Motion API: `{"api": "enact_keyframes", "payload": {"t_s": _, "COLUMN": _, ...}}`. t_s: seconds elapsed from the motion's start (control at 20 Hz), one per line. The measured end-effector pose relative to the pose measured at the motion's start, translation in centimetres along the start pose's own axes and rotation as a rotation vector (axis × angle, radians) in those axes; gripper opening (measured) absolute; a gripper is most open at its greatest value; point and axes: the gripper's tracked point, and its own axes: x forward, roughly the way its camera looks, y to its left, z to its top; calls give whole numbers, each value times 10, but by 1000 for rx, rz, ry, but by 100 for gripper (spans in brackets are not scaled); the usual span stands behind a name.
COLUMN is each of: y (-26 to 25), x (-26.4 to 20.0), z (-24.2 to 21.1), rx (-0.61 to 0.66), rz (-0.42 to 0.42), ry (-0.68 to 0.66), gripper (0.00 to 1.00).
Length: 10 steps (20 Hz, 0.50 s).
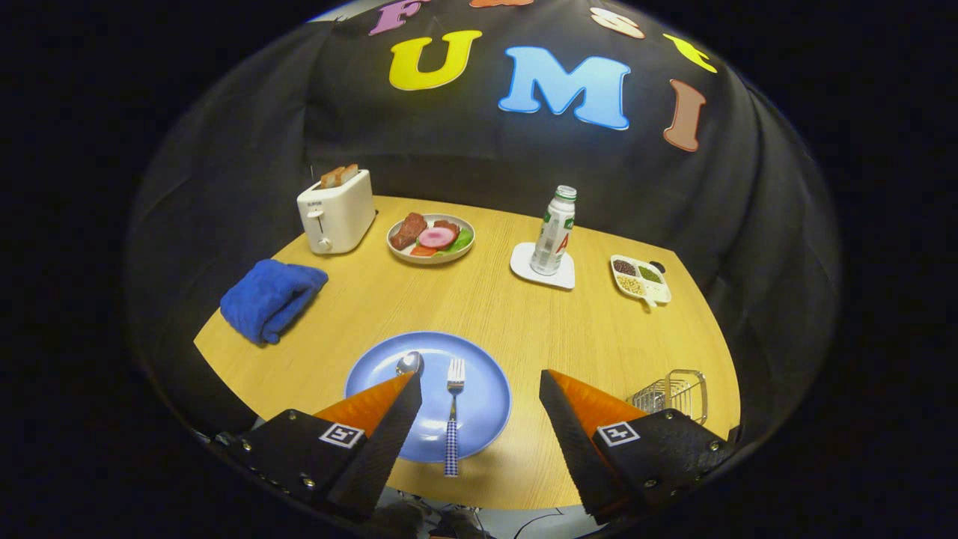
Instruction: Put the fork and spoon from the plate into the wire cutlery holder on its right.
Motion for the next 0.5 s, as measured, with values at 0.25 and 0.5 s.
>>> {"api": "enact_keyframes", "payload": {"t_s": 0.25, "y": 11, "x": 25, "z": -40, "rx": -68, "rz": 28, "ry": 145, "gripper": 85}}
{"api": "enact_keyframes", "payload": {"t_s": 0.5, "y": 17, "x": 42, "z": -61, "rx": -56, "rz": 50, "ry": 260, "gripper": 59}}
